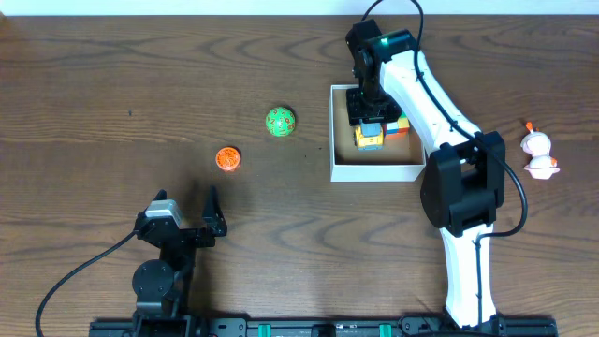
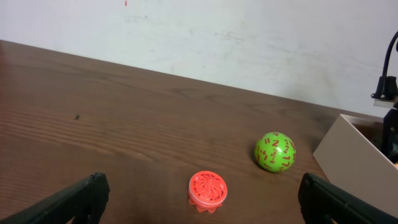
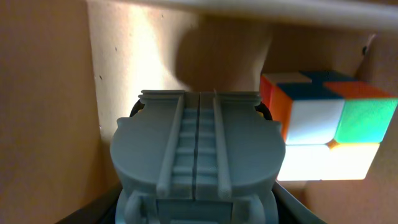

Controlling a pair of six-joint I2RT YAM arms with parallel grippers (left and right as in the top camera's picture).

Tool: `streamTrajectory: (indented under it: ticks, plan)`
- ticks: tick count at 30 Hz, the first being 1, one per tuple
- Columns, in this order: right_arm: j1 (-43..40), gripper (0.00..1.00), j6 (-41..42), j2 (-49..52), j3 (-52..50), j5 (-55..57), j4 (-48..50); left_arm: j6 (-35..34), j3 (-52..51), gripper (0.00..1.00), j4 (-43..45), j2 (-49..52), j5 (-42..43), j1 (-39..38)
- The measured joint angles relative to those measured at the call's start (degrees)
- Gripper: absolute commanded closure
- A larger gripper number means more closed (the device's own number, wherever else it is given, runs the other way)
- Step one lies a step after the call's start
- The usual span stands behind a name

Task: Pack container
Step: 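Carry the truck with the right gripper into the box and release, then move the right gripper over the white-pink bird figurine and grasp it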

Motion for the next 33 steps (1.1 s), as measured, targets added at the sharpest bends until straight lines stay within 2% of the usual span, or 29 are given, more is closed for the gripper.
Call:
streamTrajectory:
  ticks: [2, 5, 18, 24, 26, 29, 33]
  plan:
    - [0.0, 0.36, 0.24, 0.0, 0.0, 0.0, 0.55, 0.0, 0.0, 0.02, 0.0, 0.0, 0.0, 0.0]
    - [0.0, 0.32, 0.66, 0.0, 0.0, 0.0, 0.68, 0.0, 0.0, 0.02, 0.0, 0.0, 0.0, 0.0]
    - [0.0, 0.31, 0.66, 0.0, 0.63, 0.0, -0.13, 0.0, 0.0, 0.02, 0.0, 0.0, 0.0, 0.0]
    - [-0.17, 0.25, 0.0, -0.39, 6.99, 0.24, -4.13, 0.0, 0.0, 0.02, -0.02, 0.0, 0.0, 0.0]
    - [-0.39, 0.2, -0.79, -1.33, 9.62, 0.24, -5.35, 0.0, 0.0, 0.02, -0.02, 0.0, 0.0, 0.0]
    - [-1.25, 0.01, -2.4, -4.11, 13.68, 1.16, -7.17, 0.0, 0.0, 0.02, -0.02, 0.0, 0.0, 0.0]
    - [-3.8, 0.01, -3.76, -9.92, 17.05, 6.75, -11.3, 0.0, 0.0, 0.02, -0.02, 0.0, 0.0, 0.0]
